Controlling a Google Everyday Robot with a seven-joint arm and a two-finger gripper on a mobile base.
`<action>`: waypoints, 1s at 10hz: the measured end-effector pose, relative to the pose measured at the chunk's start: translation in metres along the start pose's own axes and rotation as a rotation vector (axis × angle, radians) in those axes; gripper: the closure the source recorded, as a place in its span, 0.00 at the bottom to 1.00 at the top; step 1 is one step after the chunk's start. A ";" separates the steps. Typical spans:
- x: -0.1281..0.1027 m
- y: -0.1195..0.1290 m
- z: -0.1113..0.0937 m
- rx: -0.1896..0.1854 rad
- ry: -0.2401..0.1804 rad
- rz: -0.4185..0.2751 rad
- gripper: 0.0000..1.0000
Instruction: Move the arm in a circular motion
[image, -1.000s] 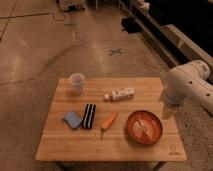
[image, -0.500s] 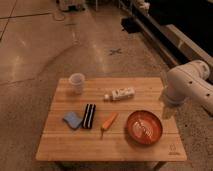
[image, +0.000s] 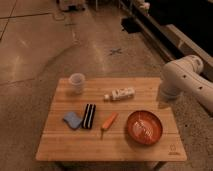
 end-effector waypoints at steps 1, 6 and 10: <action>0.001 -0.001 0.000 0.002 0.003 -0.001 0.54; 0.012 -0.010 0.001 0.001 0.011 -0.003 0.54; 0.008 -0.024 0.002 0.004 0.010 -0.008 0.54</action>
